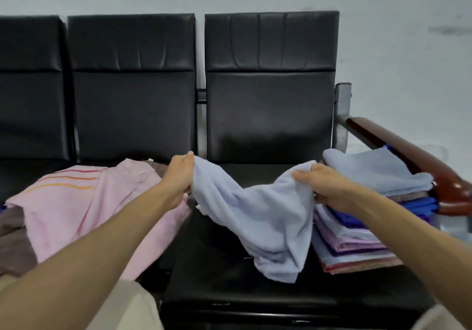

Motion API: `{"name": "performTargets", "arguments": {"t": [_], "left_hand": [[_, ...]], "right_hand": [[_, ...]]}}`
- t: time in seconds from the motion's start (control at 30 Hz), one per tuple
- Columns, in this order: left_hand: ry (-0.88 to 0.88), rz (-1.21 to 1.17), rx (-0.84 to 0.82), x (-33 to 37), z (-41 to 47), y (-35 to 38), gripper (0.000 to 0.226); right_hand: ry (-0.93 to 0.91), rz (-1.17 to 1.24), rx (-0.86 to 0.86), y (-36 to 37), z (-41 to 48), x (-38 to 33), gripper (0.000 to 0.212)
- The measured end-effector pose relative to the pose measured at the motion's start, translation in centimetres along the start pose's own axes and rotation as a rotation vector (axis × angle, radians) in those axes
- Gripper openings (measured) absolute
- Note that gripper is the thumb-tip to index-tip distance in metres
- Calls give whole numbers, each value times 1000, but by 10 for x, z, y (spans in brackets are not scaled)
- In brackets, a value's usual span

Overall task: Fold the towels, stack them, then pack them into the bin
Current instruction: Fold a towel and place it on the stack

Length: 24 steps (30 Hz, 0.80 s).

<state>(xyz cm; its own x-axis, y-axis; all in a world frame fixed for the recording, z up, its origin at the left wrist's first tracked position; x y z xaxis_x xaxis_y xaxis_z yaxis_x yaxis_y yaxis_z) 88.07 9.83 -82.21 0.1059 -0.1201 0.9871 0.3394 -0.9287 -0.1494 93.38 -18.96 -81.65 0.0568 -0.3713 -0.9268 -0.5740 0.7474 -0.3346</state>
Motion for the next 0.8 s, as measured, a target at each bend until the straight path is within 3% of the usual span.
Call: {"name": "performTargets", "arguments": {"t": [0.07,0.23,0.33,0.47,0.53,0.67,0.8], "left_hand": [[112,186,67,33,-7,-19,44],[283,420,160,114,-31,-44,29],[331,387,194,146,-43,-58,23],[331,313,196,178,-59,-73,31],[306,284,142,188,-67,-75,28],[317,231,48,205,-88,-73,34],[354,229,25,216,-101,-80,31]], "right_hand": [[-8,-69,-7,-16,-8,-31,27],[-69,-92,71,-55,-34,-99,26],[-101,-52,206,-76,-50,-125,26],[-119,-114,350,-97,-73,-152,40],[-115,-214,376,-99,-84,-165,36],[-37,-342,411,-106,-97,-181,48],[-72,-157,319,-106,-106,-194,37]]}}
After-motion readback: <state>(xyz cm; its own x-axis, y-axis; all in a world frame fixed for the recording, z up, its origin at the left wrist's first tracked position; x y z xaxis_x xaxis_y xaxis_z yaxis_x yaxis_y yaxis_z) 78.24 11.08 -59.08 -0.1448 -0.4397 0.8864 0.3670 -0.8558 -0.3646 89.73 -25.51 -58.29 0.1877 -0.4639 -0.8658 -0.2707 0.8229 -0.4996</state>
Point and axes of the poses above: each hand's wrist, its own z-axis towards the middle knuckle, its own y-axis out of the palm, x = y × z, the point moved 4 cm from there along z, towards the middle knuckle, and after that the axes turned 14 degrees about -x, right-handed, at the moved point
